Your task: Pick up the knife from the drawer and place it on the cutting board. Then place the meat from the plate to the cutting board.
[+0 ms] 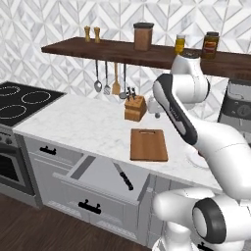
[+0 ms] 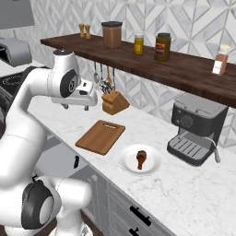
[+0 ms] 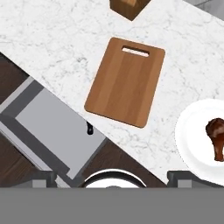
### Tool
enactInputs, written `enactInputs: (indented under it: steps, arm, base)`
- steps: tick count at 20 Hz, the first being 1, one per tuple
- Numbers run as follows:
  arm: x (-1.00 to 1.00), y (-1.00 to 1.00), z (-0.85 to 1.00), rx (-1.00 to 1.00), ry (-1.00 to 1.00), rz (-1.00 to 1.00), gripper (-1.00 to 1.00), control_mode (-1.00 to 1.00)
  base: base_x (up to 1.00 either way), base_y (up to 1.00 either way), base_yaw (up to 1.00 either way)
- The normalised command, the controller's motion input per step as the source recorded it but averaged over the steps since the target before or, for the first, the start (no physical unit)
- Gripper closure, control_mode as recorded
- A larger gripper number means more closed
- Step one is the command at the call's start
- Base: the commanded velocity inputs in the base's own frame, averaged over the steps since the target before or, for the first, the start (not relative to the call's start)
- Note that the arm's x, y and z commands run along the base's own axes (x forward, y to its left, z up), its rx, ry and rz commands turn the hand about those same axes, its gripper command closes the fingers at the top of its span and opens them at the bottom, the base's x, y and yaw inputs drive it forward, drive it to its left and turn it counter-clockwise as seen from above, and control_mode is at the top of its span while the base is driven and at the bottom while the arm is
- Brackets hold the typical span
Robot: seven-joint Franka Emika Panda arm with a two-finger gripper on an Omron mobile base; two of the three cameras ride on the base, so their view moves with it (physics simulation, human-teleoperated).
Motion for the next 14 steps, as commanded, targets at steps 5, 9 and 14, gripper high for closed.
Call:
enactInputs:
  steps: [5,9,14]
  arm:
    - [0.21,0.36,-0.42,0.06,0.03,-0.02,-1.0,-1.0]
    - [0.66,0.54,-0.75,0.16,0.01,-0.22,-1.0,-1.0]
    - [0.42,0.87,-0.84,0.04,0.11,-0.12,-1.0,-1.0]
  base:
    - [0.0,0.0,0.0]
    - [0.0,0.0,0.0]
    - [0.0,0.0,0.0]
